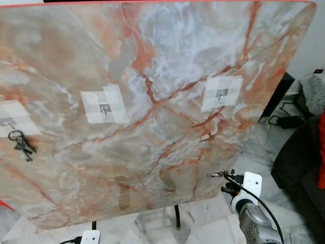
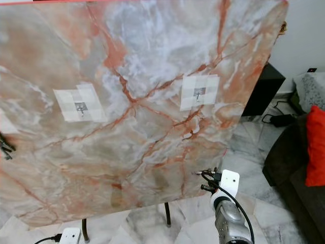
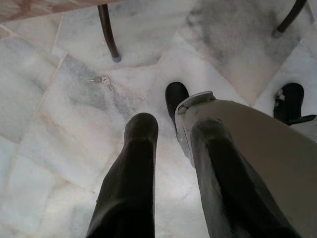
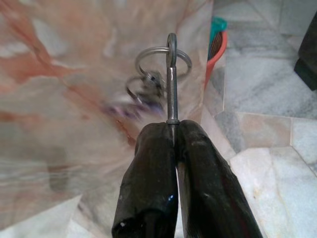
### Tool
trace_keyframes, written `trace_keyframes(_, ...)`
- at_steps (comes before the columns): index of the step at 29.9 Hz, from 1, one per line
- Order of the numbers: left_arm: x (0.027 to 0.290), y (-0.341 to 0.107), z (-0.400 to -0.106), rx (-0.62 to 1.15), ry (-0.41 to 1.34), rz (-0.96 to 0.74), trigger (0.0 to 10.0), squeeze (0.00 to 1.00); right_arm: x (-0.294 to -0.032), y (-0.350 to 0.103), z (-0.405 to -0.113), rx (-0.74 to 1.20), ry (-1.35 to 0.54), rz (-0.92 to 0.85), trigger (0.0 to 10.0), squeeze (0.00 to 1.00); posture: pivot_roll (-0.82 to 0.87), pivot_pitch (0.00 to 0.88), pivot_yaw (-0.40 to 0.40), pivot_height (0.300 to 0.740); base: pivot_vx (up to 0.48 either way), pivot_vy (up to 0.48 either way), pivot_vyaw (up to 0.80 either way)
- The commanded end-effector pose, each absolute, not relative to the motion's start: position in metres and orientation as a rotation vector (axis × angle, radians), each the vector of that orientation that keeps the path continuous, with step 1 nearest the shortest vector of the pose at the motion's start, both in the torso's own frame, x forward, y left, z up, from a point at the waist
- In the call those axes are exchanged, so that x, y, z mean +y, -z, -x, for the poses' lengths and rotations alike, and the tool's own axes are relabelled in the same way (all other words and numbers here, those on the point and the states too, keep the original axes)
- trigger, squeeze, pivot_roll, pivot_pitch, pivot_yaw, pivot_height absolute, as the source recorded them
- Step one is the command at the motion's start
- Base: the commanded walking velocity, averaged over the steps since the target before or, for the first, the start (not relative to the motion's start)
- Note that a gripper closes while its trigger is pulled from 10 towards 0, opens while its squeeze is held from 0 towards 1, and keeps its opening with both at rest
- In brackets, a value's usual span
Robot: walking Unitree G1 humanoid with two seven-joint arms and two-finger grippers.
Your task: Hang keys on a hook
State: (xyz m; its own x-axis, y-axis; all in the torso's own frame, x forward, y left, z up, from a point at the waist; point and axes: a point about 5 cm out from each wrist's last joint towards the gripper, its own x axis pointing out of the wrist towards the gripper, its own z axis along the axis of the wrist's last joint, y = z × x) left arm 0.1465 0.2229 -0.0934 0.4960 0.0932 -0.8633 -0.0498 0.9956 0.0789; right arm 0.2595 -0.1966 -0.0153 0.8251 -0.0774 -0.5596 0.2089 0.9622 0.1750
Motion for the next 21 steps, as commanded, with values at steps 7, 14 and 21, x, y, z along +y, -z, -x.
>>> trace_keyframes(7,0.223,0.096,-0.139,1.093,-0.060,-0.090,10.0,0.00,-0.197,0.006,-0.268,0.547,0.156,-0.242,10.0,0.00,-0.04,0.000,-0.048,0.740,0.000,0.000,0.00)
trace_keyframes(14,0.223,0.096,-0.139,1.089,-0.065,-0.082,10.0,0.00,-0.198,-0.007,-0.280,0.501,0.161,-0.239,10.0,0.00,-0.04,0.000,-0.052,0.740,0.000,0.000,0.00)
trace_keyframes(21,0.223,0.097,-0.139,1.088,-0.069,-0.082,10.0,0.00,-0.202,-0.040,-0.302,0.352,0.217,-0.136,10.0,0.00,-0.03,0.000,-0.053,0.740,0.000,0.000,0.00)
